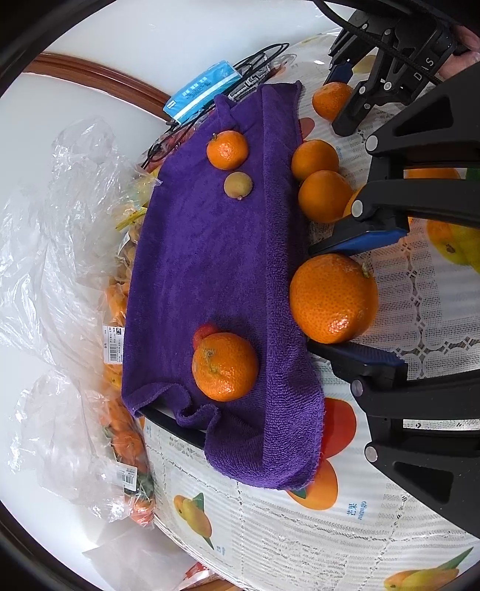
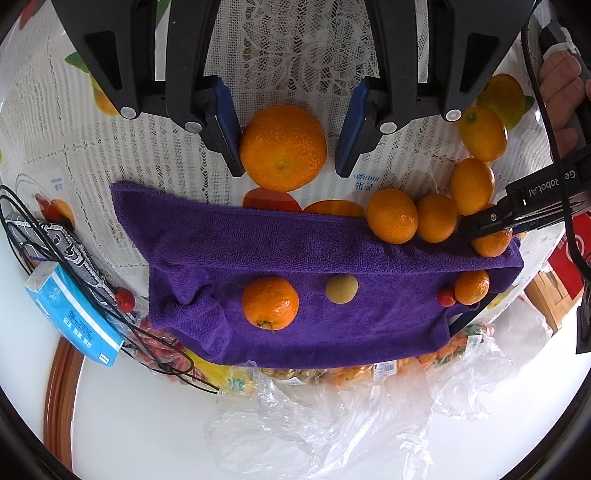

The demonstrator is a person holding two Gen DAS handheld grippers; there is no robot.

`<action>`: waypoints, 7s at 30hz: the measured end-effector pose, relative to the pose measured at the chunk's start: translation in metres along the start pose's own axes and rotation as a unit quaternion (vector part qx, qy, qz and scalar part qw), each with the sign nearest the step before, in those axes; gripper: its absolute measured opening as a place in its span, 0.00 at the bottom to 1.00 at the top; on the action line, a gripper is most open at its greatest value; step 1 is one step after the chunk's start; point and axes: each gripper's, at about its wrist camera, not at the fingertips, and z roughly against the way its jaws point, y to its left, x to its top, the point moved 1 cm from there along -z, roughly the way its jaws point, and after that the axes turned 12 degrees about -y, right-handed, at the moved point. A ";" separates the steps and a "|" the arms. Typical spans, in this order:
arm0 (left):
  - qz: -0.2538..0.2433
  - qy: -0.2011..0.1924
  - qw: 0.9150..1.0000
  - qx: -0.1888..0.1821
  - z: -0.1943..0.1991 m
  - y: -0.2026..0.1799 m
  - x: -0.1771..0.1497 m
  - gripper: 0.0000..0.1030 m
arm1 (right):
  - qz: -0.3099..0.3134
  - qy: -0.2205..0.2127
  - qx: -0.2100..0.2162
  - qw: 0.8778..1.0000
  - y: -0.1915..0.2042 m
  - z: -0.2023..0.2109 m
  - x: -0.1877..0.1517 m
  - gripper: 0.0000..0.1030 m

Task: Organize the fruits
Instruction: 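Lift and carry both held oranges over the purple towel, then lower the orange in the right tool onto the towel and open it, then lower the orange in the left tool onto the towel and open it, then withdraw both tools from the towel toward the loose oranges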

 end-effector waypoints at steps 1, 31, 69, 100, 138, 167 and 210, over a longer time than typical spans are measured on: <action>-0.002 0.000 1.000 0.001 0.000 0.000 0.000 0.40 | 0.000 0.000 0.000 1.000 0.000 0.000 0.000 0.48; 0.021 -0.004 0.999 -0.046 0.025 0.001 0.005 0.39 | -0.063 -0.023 -0.020 0.998 -0.021 0.027 -0.002 0.40; 0.015 -0.076 0.997 -0.001 0.001 0.035 0.088 0.39 | -0.073 -0.139 0.010 0.988 -0.006 0.003 0.114 0.40; 0.038 -0.063 0.997 -0.009 -0.008 0.045 0.077 0.39 | -0.044 -0.108 0.004 0.993 0.005 -0.025 0.093 0.40; 0.035 -0.056 0.998 -0.012 -0.010 0.043 0.072 0.39 | -0.008 -0.064 -0.019 0.998 0.014 -0.043 0.086 0.41; -0.005 -0.062 0.998 -0.020 -0.013 0.025 0.064 0.40 | -0.011 -0.093 -0.033 0.995 0.009 -0.030 0.090 0.42; 0.003 -0.074 0.997 -0.024 0.024 0.034 0.047 0.50 | -0.037 -0.093 -0.040 0.994 0.018 0.022 0.067 0.55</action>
